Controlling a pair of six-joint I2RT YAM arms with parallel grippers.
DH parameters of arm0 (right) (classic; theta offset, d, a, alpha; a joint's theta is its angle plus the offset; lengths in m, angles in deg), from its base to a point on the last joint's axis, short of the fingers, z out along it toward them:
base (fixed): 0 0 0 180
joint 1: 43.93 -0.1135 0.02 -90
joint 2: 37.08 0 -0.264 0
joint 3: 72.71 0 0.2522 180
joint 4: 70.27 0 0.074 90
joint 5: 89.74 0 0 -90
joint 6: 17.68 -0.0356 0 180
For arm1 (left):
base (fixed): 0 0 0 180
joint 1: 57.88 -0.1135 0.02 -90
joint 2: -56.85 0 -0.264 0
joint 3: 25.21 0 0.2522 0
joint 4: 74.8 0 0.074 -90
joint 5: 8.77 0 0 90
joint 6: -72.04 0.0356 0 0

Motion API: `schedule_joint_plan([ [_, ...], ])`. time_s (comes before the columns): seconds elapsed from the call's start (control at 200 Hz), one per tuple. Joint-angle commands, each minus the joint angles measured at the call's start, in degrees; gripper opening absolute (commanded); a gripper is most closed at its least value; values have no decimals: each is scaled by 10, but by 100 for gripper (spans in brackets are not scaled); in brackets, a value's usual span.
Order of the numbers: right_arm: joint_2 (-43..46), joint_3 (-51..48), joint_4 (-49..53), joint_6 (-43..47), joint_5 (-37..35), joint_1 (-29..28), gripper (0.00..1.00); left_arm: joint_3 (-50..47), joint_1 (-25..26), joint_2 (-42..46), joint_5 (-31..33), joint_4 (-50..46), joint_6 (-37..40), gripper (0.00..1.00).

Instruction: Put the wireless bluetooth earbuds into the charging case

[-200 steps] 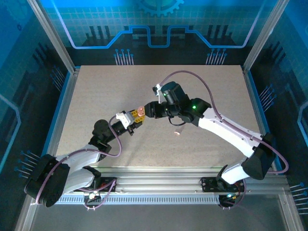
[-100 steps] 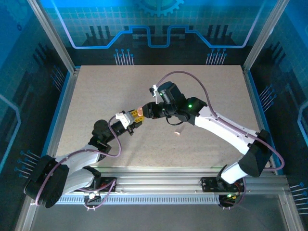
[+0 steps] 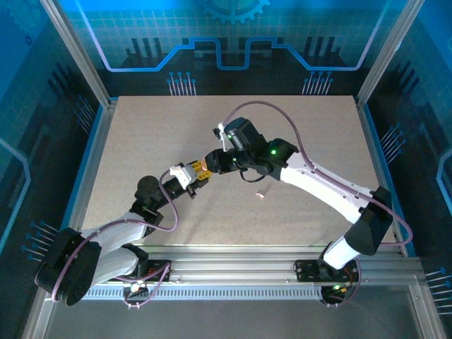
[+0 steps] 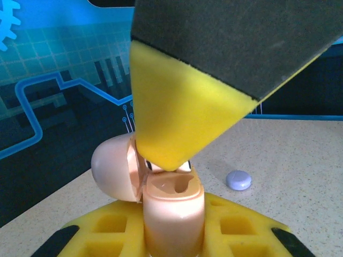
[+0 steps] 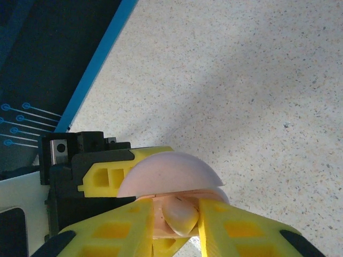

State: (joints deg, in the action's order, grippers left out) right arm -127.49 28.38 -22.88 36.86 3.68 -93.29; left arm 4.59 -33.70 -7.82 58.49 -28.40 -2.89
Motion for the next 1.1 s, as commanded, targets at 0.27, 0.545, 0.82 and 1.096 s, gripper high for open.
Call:
schedule_joint_plan([
  [0.27, -17, 41, 63, 28, -39, -21, 20, 14, 4, 18, 4, -4, 10, 22],
  [0.545, 19, 17, 39, 36, -55, -21, 19, 15, 4, 11, 9, -4, 10, 22],
  [0.82, 60, -20, 5, 36, -57, -20, 19, 15, 4, 2, 9, -2, 8, 22],
  [1.096, 75, -47, -37, 26, -24, -11, 19, 15, 4, 4, 6, -1, 7, 22],
])
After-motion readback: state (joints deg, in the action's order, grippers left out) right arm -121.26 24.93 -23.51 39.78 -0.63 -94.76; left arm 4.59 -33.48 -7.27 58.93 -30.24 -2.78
